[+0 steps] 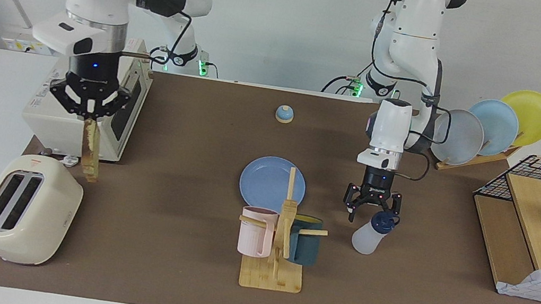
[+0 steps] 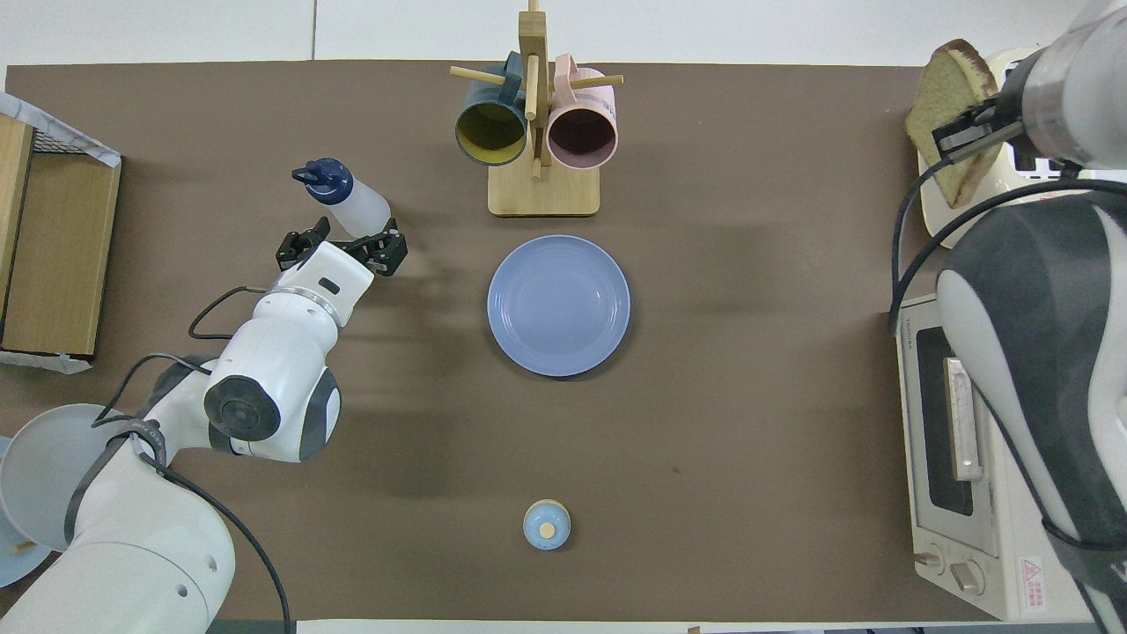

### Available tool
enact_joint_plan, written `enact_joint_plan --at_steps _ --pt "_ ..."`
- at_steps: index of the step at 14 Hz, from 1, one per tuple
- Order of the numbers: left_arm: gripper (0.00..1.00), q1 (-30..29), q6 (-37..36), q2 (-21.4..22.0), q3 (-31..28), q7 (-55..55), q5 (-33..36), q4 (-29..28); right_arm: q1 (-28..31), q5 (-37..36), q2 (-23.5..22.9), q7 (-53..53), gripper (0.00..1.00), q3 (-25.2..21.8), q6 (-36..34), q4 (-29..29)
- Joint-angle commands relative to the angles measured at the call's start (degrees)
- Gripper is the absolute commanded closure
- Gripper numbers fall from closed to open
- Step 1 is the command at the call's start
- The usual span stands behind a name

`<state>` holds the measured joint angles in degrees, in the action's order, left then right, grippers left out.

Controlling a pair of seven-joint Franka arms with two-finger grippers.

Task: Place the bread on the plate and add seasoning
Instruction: 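Grasp the blue-capped bottle with the left gripper while the right gripper grasps bread, then carry the bread slice from the toaster over the blue plate with the right gripper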

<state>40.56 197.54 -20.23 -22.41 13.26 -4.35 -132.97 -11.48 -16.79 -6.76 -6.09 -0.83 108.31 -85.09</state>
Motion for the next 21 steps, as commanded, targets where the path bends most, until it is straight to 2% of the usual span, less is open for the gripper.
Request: enact_joint_plan --at_steps 1,3,6,8,10,13,15,16,18,21 --pt "0.0 4.5 1.1 -2.3 -4.4 -0.4 -3.9 1.0 -1.3 6.0 1.7 6.2 1.0 1.1 -0.9 -3.0" --pt "0.0 9.3 1.0 -3.8 -10.3 -0.4 -4.4 2.0 -2.6 12.8 3.7 11.8 1.0 1.2 0.0 -7.3" --pt "0.0 10.8 1.0 -5.7 -11.4 -0.3 -4.9 3.5 -5.9 20.0 4.9 19.9 1.0 1.2 1.6 -12.0" --pt "0.0 11.5 1.2 -7.0 -11.3 -0.1 -5.1 3.9 -12.2 20.1 3.9 28.5 1.0 1.3 4.8 -13.3" --pt "0.0 12.7 1.4 -9.0 -11.3 0.0 -8.6 5.2 -16.9 20.1 1.5 36.6 1.0 1.3 9.8 -14.5" --pt "0.0 12.5 1.2 -9.7 -11.4 -0.1 -9.0 6.7 -21.8 20.1 -1.1 39.1 1.0 1.3 17.5 -18.0" --pt "0.0 12.3 1.3 -9.7 -11.3 -0.1 -8.9 6.7 -24.9 20.0 -1.4 41.1 1.0 1.3 24.5 -22.6" --pt "0.0 12.3 1.3 -9.7 -11.3 -0.1 -8.9 6.7 -24.9 20.0 -1.2 41.2 1.0 1.3 28.4 -25.4" --pt "0.0 12.0 1.3 -9.8 -11.4 -0.1 -8.7 6.7 -25.0 20.0 -0.9 41.2 1.0 1.3 31.9 -27.9" --pt "0.0 12.1 2.1 -11.9 -11.4 0.2 -8.9 6.7 -27.0 19.9 -2.8 40.7 1.0 1.3 34.5 -28.3"
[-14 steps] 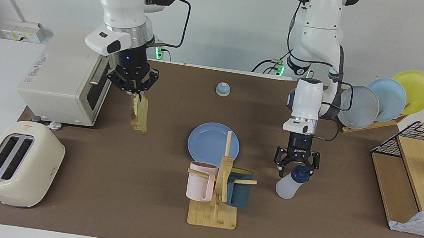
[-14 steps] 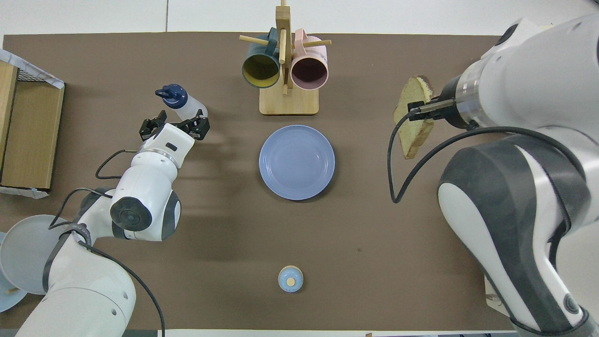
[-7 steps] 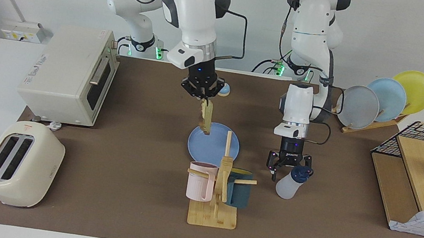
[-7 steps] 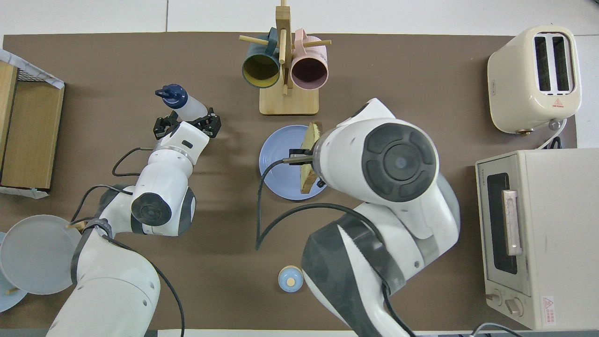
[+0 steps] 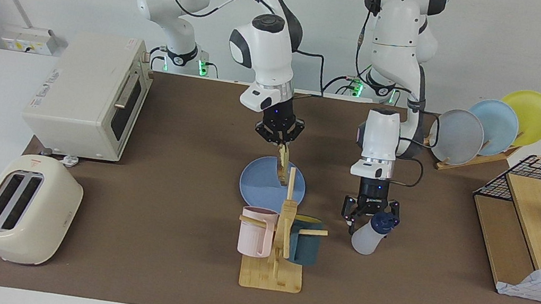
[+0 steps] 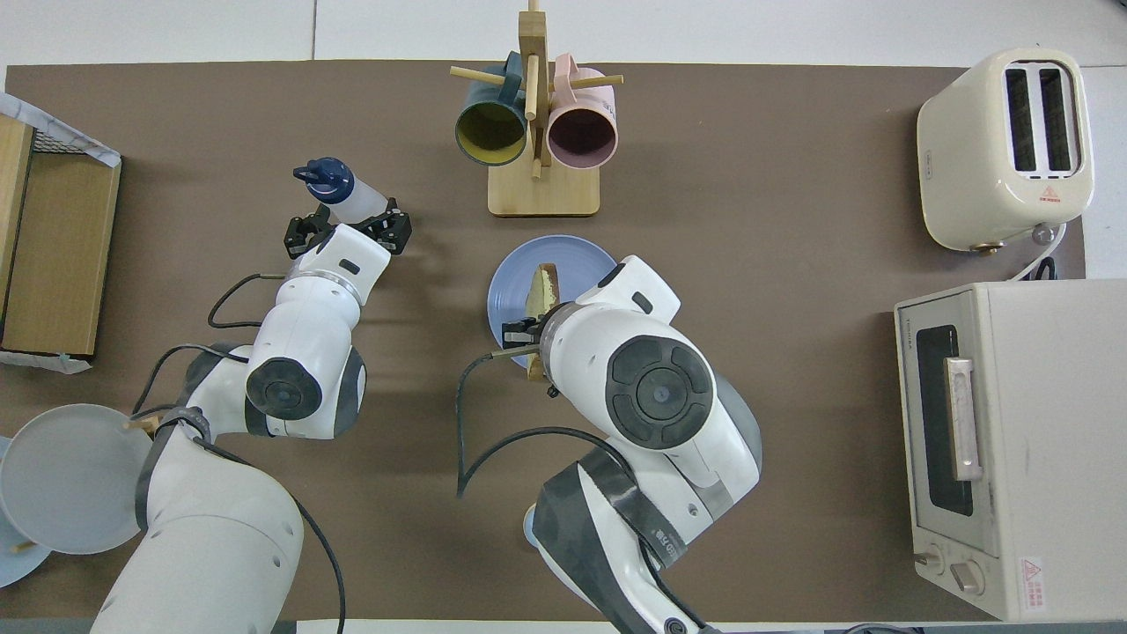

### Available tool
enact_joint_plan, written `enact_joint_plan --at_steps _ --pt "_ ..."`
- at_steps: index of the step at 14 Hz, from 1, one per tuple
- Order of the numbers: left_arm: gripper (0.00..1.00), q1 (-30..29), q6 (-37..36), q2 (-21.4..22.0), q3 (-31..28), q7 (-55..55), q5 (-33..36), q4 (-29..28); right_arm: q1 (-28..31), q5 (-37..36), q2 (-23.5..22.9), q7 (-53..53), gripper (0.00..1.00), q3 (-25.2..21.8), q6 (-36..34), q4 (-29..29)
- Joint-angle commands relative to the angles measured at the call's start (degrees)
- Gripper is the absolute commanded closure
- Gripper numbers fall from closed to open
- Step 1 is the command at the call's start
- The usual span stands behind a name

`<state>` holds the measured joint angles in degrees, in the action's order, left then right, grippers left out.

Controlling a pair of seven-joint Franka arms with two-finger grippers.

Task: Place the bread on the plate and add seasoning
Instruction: 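Carry the bread slice from the toaster over the blue plate with the right gripper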

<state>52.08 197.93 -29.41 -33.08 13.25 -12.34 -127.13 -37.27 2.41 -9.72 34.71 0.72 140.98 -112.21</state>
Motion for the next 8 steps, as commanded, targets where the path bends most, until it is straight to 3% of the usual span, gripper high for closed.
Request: enact_joint_plan --at_steps 1,5,8 --pt "0.0 0.5 2.5 -2.8 -0.7 0.2 -0.8 0.8 -1.1 0.4 0.0 -0.2 1.0 -0.3 2.1 -1.2" --pt "0.0 0.3 2.7 -2.8 -0.6 1.3 -1.5 0.9 -1.0 -0.1 -0.1 -1.2 1.0 -0.4 5.1 -1.7" --pt "0.0 0.2 2.7 -2.8 -0.6 1.5 -3.2 1.3 0.3 -0.2 0.0 -5.6 1.0 -0.5 11.2 -5.1"
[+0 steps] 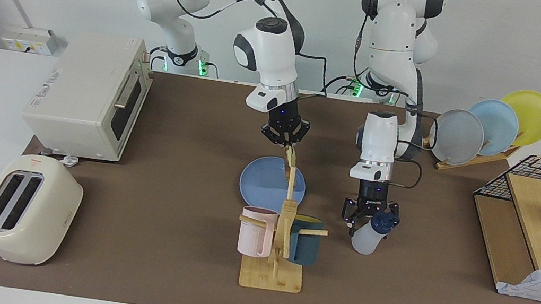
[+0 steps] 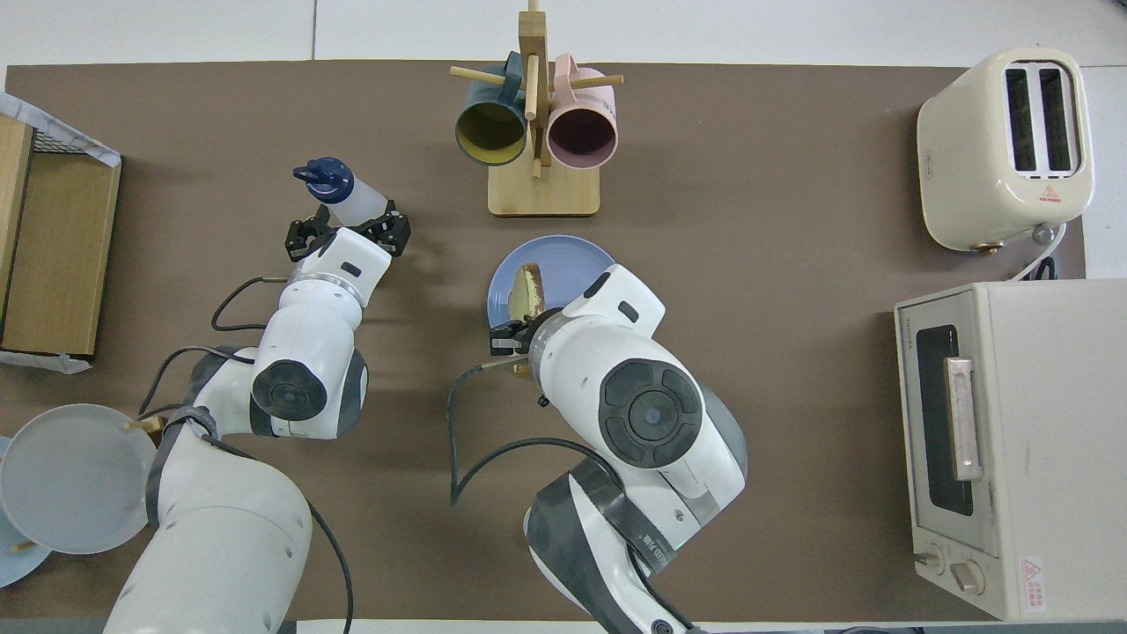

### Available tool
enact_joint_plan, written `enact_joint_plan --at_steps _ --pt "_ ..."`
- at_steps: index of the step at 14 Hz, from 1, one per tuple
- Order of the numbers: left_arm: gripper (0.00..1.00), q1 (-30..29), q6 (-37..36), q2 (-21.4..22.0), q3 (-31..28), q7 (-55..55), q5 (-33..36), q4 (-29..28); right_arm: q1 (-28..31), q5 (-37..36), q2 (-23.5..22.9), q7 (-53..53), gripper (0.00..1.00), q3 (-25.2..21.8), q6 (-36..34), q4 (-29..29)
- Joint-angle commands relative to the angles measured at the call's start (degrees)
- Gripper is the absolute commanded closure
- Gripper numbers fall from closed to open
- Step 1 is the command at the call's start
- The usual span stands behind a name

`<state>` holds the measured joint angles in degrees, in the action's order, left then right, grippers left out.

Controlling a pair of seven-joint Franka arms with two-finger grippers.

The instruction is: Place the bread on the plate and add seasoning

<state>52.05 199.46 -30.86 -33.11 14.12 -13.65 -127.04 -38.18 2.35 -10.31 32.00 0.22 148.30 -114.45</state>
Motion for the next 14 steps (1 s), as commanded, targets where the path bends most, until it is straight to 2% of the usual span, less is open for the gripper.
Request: enact_joint_plan --at_steps 1,6,12,13,14 --pt "0.0 0.2 1.2 -1.4 -0.5 0.6 -2.5 1.9 1.6 -0.2 0.6 -4.0 1.0 0.0 4.7 -3.3" --pt "0.0 0.2 1.1 -1.4 -0.4 0.5 -2.1 2.2 1.7 -0.2 0.3 -4.1 1.0 0.0 5.1 -3.9" --pt "0.02 0.2 0.9 -1.4 -0.5 0.3 -1.9 2.2 5.0 -0.2 1.5 -5.8 1.0 0.0 6.7 -8.6" --pt "0.23 0.2 0.8 -1.4 -0.5 0.2 -2.0 2.2 5.3 -0.2 1.5 -5.9 1.0 0.0 6.6 -9.1" --pt "0.64 0.2 0.7 -1.4 -0.5 -0.2 -1.9 2.2 6.3 -0.2 1.8 -6.1 1.0 0.0 6.7 -9.7"
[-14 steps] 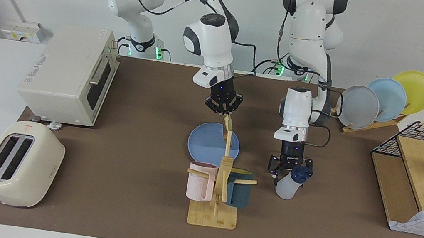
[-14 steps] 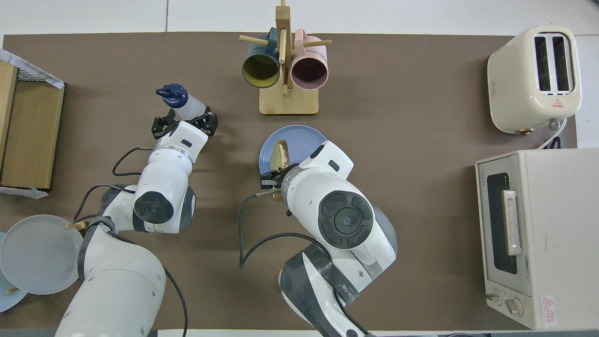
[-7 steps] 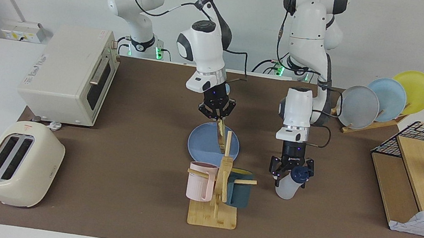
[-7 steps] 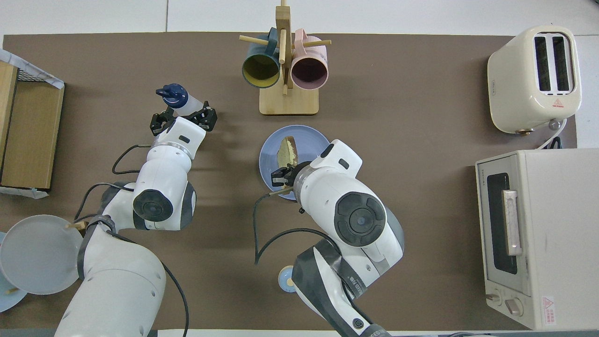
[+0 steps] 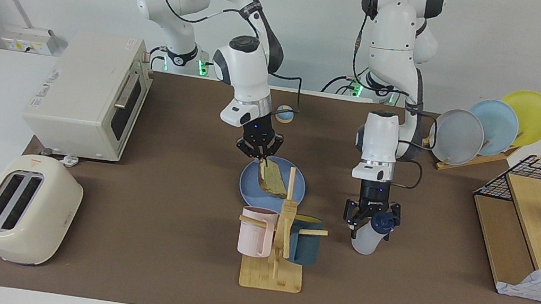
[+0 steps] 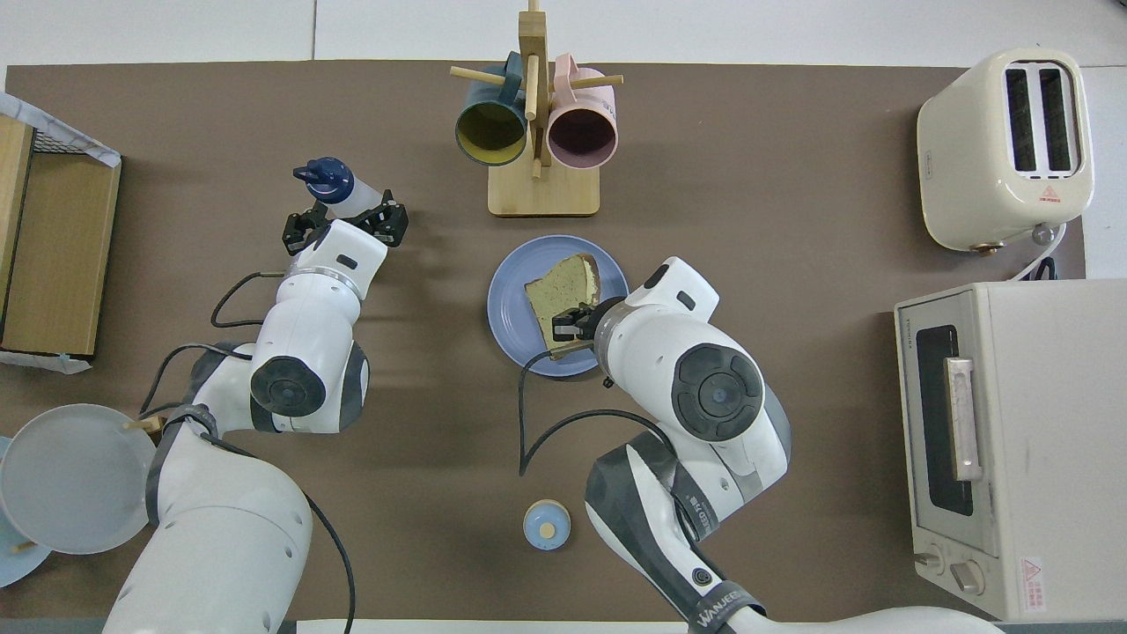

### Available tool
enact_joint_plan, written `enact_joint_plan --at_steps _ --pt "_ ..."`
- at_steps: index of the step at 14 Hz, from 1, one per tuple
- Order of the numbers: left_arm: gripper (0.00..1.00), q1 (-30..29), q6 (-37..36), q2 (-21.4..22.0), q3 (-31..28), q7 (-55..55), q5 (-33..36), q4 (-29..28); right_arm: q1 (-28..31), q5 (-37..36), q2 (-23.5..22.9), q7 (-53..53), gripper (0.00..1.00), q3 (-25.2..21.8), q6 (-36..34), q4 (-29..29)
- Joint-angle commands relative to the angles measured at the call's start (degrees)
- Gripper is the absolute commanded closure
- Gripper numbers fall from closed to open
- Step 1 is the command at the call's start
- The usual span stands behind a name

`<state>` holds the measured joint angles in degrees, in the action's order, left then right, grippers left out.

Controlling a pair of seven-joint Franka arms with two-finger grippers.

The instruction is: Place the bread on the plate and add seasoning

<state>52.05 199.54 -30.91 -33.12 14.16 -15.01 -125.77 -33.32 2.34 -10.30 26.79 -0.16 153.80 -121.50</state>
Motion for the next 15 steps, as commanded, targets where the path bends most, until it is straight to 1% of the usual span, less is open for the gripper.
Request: enact_joint_plan --at_steps 1,2,6,8,9,10,11,12,13,15 --pt "0.87 0.2 0.4 -1.3 -0.5 -0.6 -0.6 0.6 2.4 -0.3 2.0 -1.0 1.0 0.4 1.2 -3.3" --pt "1.0 0.2 0.4 -1.3 -0.5 -0.6 -0.6 0.6 2.8 -0.2 2.2 -1.0 1.0 0.5 1.2 -4.0" --pt "1.0 -0.5 0.5 -1.3 -0.5 -1.4 -0.4 0.9 3.2 -0.2 2.7 -0.8 1.0 0.5 1.2 -5.5" --pt "1.0 -1.3 0.3 -1.3 -0.5 -1.5 0.9 1.3 3.6 -0.1 2.7 -0.2 1.0 0.5 1.1 -5.7" --pt "1.0 -1.9 0.3 -0.9 -0.5 -1.5 1.6 1.5 3.7 0.0 2.8 -0.2 0.92 0.5 1.1 -5.7" --pt "1.0 -3.0 0.2 -0.6 -0.4 -1.4 2.8 1.8 3.7 0.4 2.8 -0.2 0.72 0.5 1.0 -5.7" --pt "1.0 -3.5 -0.3 -0.6 -0.3 -1.4 3.7 2.5 3.7 0.5 2.8 -0.2 0.51 0.5 0.9 -5.7" --pt "1.0 -3.7 -1.3 0.0 -0.2 -1.3 3.9 3.0 3.6 0.6 2.8 -0.2 0.22 0.6 0.9 -5.6" --pt "1.0 -4.4 -2.0 0.8 0.0 -1.3 3.9 3.2 3.4 0.6 2.8 -0.2 0.0 0.6 0.9 -5.4" --pt "1.0 -5.3 -4.8 2.8 0.5 -1.4 4.1 3.9 3.0 0.6 2.7 -0.2 0.0 0.6 0.9 -5.2"
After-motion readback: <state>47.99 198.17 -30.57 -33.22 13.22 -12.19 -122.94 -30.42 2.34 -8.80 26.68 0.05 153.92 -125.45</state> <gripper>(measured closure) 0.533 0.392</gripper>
